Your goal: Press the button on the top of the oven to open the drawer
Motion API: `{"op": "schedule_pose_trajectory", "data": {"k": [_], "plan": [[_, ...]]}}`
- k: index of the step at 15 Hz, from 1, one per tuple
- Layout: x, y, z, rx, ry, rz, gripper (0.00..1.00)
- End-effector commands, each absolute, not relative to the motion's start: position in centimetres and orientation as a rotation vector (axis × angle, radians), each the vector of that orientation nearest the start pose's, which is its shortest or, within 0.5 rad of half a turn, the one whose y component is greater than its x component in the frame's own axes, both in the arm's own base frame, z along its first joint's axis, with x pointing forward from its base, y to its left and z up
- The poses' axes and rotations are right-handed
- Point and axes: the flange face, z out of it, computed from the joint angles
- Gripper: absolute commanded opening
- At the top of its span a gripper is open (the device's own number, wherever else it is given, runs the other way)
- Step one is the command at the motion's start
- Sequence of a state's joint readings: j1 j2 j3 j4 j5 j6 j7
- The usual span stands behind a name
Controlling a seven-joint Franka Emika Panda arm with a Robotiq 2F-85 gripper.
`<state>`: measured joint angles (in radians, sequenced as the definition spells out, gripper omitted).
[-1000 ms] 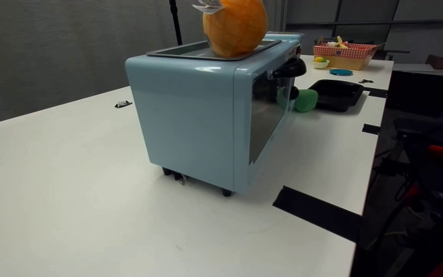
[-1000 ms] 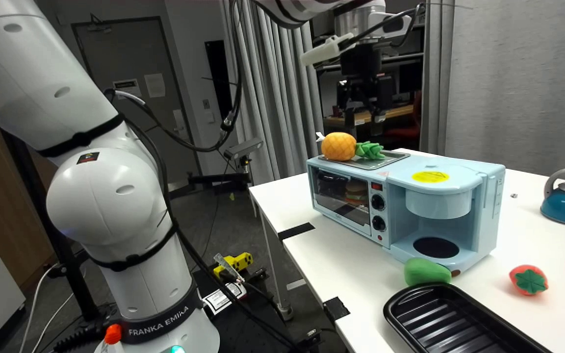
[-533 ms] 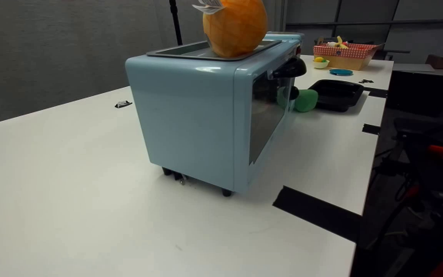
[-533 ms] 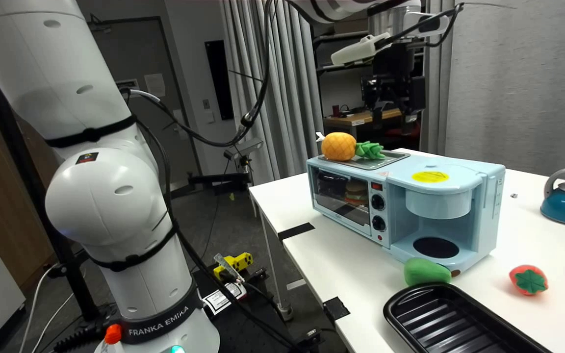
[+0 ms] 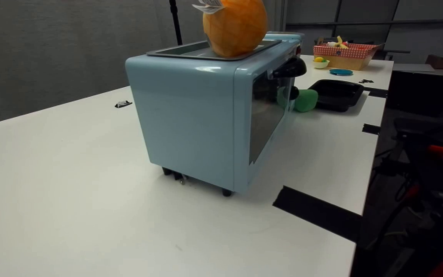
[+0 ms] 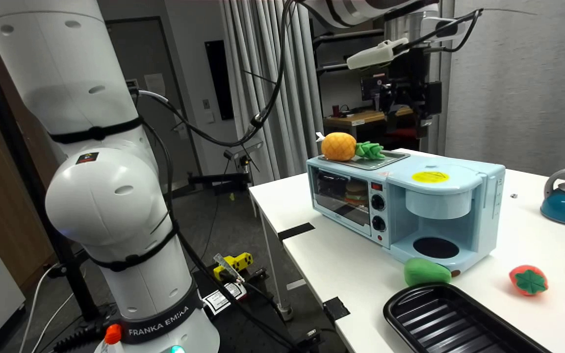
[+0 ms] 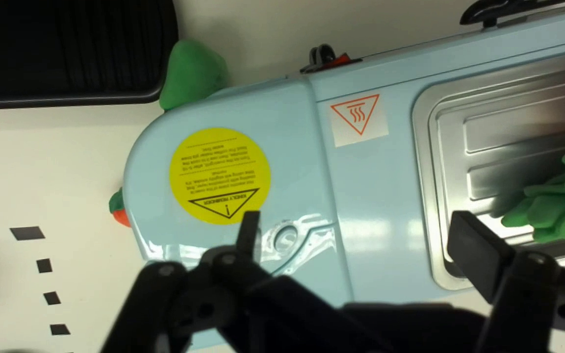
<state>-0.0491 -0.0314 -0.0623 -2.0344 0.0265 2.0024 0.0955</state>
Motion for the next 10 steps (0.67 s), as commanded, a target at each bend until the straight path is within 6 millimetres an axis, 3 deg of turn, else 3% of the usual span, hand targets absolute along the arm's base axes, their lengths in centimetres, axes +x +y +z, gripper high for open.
{"op": "schedule_pose_trajectory", "data": {"k": [1,2,10], "plan": [[55.4,-6.8,45.8,-3.099,0.355,-0.060,0.72],[55.6,-7.0,45.7,-3.099,0.356,-0.074,0.70],[56.3,-8.0,45.0,-3.095,0.378,-0.142,0.06]]}}
